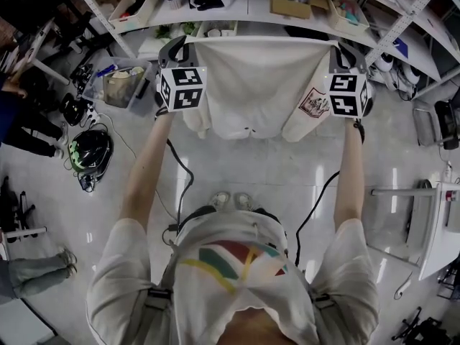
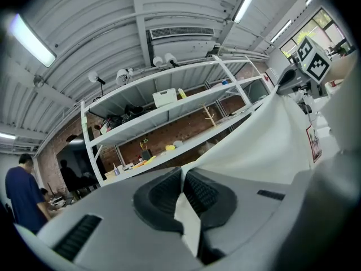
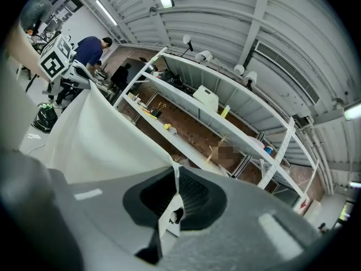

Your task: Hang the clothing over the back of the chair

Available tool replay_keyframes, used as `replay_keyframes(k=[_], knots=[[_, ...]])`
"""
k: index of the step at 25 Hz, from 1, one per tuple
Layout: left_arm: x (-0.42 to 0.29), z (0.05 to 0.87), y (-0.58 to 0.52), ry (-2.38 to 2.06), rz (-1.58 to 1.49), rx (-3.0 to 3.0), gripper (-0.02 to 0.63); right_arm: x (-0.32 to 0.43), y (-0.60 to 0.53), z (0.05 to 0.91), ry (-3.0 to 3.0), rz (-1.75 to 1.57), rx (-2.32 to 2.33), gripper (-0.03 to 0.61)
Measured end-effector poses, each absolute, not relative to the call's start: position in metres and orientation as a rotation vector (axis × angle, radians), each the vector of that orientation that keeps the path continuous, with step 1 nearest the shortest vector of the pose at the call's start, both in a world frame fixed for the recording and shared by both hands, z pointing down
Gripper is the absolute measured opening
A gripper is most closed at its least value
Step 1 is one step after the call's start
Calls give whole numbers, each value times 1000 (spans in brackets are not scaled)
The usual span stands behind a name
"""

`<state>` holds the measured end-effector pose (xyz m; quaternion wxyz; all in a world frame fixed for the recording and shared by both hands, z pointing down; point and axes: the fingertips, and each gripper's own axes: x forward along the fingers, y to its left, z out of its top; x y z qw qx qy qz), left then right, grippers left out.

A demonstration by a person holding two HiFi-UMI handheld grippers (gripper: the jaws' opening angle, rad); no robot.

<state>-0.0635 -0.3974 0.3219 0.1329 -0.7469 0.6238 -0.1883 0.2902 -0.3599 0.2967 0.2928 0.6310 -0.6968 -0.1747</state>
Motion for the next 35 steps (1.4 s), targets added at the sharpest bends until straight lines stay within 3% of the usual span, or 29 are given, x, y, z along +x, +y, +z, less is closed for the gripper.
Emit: replay_keyframes(k=[35], knots=[[-53,520,-368,1740,-1035,-2329,17,302,-328,506,-1788,-49,1411,8]])
